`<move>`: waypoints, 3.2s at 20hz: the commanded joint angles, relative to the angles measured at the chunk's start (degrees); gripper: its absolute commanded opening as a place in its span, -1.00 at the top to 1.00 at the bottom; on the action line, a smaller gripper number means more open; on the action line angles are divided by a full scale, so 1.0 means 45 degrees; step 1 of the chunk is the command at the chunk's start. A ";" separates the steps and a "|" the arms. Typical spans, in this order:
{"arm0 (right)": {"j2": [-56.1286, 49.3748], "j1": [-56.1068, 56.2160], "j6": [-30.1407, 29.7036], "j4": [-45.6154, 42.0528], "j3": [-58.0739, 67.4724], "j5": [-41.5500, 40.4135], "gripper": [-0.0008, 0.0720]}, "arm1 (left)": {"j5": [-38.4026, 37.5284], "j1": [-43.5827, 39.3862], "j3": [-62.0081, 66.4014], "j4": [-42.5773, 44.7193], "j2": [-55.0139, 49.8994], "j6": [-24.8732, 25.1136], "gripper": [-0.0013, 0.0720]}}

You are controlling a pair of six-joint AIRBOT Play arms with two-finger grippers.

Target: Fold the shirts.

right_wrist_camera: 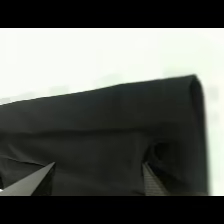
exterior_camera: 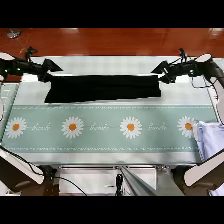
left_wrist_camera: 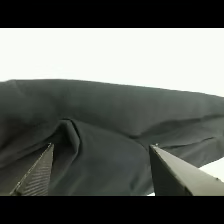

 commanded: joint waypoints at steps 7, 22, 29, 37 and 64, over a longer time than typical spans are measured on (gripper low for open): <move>-0.0112 -0.2025 0.1025 -0.1758 0.0311 0.2759 -0.76 | -0.2268 0.2404 0.0466 0.3453 0.2157 -0.1530 -0.96; -0.0359 0.0359 -0.0155 -0.1885 0.0384 0.3366 0.92 | 0.0967 -0.3313 -0.4235 -0.0243 0.4668 0.1569 -0.50; 0.6795 0.0151 -0.1069 -0.4439 -0.3249 0.4235 0.92 | 0.1103 -0.6815 -0.4235 0.0034 0.4663 0.2657 0.89; 1.5533 0.0180 0.0801 -0.3385 -0.8840 0.4133 0.92 | 0.3245 -1.2075 -0.1919 0.4051 0.2560 -0.1841 0.89; 0.7990 0.7218 0.0923 -0.1467 -0.2414 0.1044 0.92 | -0.1059 -0.1583 -0.1773 0.1389 0.9199 0.0199 0.89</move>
